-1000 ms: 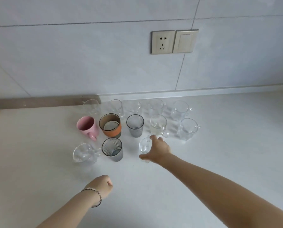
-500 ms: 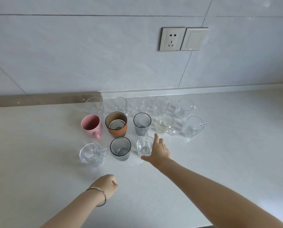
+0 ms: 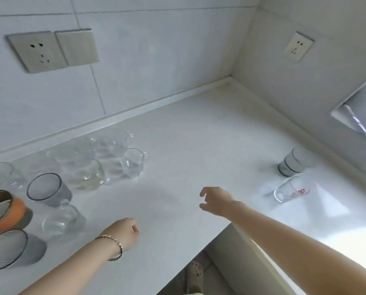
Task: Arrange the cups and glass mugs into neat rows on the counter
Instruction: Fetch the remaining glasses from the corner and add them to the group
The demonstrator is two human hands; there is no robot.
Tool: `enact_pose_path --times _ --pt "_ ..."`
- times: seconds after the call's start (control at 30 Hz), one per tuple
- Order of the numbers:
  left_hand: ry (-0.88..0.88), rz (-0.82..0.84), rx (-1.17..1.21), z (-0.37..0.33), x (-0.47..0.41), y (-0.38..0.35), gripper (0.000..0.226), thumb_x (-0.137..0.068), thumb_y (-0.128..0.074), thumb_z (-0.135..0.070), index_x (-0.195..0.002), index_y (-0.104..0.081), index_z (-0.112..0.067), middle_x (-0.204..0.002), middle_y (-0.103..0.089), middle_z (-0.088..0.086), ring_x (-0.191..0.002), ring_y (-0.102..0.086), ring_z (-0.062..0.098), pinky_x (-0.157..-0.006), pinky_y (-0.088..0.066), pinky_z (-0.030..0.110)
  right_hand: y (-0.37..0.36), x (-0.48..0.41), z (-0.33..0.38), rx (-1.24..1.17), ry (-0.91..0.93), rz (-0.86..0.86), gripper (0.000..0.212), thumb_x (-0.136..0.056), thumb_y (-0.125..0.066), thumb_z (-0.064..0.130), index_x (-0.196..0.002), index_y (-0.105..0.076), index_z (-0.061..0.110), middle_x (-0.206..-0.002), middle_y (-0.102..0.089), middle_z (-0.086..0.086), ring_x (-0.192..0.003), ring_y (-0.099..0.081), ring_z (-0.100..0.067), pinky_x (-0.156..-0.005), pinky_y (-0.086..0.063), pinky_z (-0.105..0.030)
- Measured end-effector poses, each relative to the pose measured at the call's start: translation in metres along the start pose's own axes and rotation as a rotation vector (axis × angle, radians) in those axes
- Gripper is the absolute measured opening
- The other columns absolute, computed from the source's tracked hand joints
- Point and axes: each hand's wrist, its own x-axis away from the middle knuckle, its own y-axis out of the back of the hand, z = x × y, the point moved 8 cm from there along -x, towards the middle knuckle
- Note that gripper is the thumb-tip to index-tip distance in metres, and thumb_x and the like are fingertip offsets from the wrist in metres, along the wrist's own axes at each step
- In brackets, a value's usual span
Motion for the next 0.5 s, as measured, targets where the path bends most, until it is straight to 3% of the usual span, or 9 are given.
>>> enact_pose_path --times 0.1,0.3,0.4,0.5 --pt "-0.061 0.020 -0.060 -0.063 -0.027 -0.011 0.032 -0.091 -0.042 -0.020 -0.061 -0.040 -0.030 -0.087 -0.053 -0.007 -0.088 -0.056 0.018 -0.088 -0.048 0.027 0.041 0.000 -0.083 -0.027 -0.085 -0.112 0.040 -0.089 -0.055 0.029 -0.128 -0.051 0.021 -0.130 -0.054 -0.002 -0.116 -0.054 -0.024 -0.094 -0.044 -0.030" --pt "-0.109 0.047 -0.114 -0.169 -0.073 -0.045 0.032 -0.089 -0.043 -0.019 -0.059 -0.041 -0.028 -0.071 -0.048 -0.013 -0.083 -0.057 0.019 -0.075 -0.043 0.025 0.105 -0.001 -0.221 0.119 -0.228 -0.283 0.061 -0.086 -0.060 0.034 -0.140 -0.037 0.017 -0.139 -0.037 -0.009 -0.131 -0.035 -0.027 -0.104 -0.034 -0.035" --pt "-0.121 0.068 -0.080 -0.211 -0.092 -0.062 0.032 -0.089 -0.044 -0.018 -0.059 -0.043 -0.029 -0.074 -0.054 -0.009 -0.084 -0.060 0.020 -0.077 -0.046 0.027 0.112 -0.009 -0.273 0.106 -0.314 -0.217 0.072 -0.078 -0.066 0.043 -0.138 -0.035 0.018 -0.138 -0.036 -0.009 -0.128 -0.038 -0.029 -0.100 -0.038 -0.037" --pt "-0.108 0.086 -0.043 -0.234 -0.097 -0.074 0.032 -0.089 -0.044 -0.017 -0.060 -0.044 -0.029 -0.072 -0.053 -0.011 -0.080 -0.057 0.019 -0.078 -0.048 0.027 0.100 -0.020 -0.299 0.060 -0.324 -0.062 0.071 -0.076 -0.068 0.039 -0.135 -0.036 0.017 -0.133 -0.042 -0.008 -0.118 -0.051 -0.029 -0.088 -0.043 -0.032"
